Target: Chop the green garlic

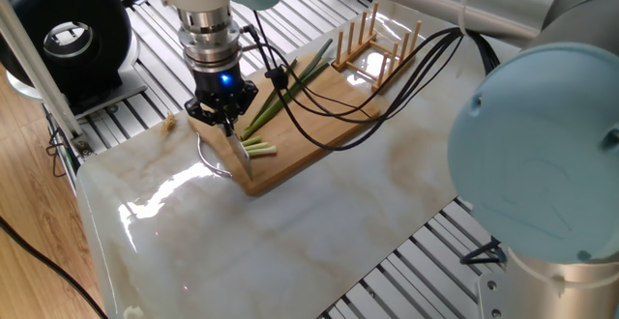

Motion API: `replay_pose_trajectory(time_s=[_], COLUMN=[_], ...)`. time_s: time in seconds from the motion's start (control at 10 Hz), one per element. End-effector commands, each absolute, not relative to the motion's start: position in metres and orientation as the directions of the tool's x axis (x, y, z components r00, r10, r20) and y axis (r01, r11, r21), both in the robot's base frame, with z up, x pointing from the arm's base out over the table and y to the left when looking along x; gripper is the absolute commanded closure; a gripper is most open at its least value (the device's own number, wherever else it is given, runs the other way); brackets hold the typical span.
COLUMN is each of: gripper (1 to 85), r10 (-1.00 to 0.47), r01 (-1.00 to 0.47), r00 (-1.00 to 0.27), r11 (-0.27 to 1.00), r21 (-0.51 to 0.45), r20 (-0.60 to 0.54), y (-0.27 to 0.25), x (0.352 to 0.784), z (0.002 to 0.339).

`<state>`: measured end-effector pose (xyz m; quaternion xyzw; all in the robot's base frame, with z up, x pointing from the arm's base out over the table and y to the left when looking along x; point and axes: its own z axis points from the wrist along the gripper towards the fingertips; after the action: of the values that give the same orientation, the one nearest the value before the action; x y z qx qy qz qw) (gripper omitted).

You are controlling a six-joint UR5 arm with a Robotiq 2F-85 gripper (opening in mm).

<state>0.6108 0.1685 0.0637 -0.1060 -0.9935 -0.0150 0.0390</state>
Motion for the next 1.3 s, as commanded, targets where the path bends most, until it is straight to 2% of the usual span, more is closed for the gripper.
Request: replay_pose_trajectory(time_s=[0.0,1.2], gripper=[84.3,84.3], r10=[0.202,0.115], r01=[0.205,0.114], r00=[-0.976,-0.984], r11=[0.979,0.993], r21=[0.024,-0.012], r20=[0.086,0.137], y=[0.169,0.164], x=[0.606,0.581], z=[0.067,0.070])
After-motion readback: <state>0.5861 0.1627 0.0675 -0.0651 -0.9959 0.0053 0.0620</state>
